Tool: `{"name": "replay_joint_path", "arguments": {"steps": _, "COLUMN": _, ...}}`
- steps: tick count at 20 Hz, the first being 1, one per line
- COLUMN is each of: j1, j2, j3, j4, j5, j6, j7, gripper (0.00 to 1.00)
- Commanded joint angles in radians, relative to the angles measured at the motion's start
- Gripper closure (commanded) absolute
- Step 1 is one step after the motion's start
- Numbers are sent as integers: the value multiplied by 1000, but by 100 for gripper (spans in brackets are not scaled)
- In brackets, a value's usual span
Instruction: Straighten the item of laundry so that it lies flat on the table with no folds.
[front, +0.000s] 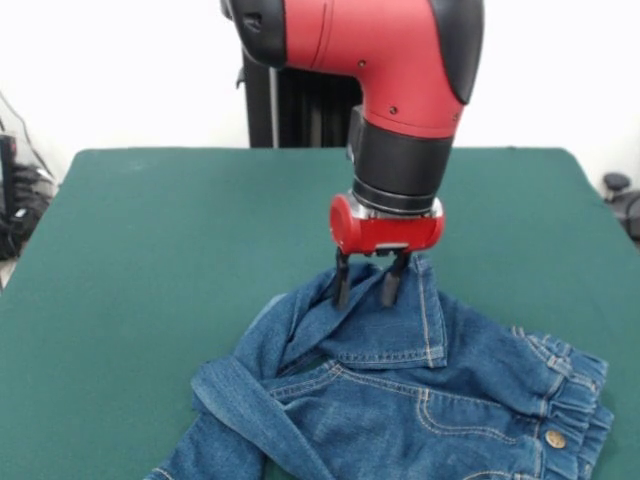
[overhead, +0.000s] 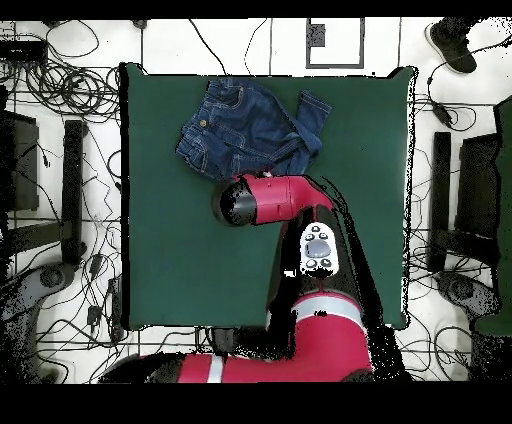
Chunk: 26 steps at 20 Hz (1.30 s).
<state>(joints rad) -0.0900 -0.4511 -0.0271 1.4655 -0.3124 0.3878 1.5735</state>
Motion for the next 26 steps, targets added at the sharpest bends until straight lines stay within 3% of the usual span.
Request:
{"name": "replay_joint_path", "arguments": {"steps": 1, "j1": 67, "j2": 35, "j3": -51, "j4": 17, "j5": -44, "j6": 99, "j7": 112, "gripper": 0}}
{"name": "replay_joint_path", "arguments": {"steps": 8, "j1": 105, "j2": 119, "j3": -103, "j4": -68, "j5": -21, "j6": 64, "j7": 155, "gripper": 0}}
{"name": "replay_joint_path", "arguments": {"steps": 26, "j1": 96, "j2": 222, "j3": -110, "j4": -135, "j5": 24, "j6": -66, "j7": 203, "gripper": 0}}
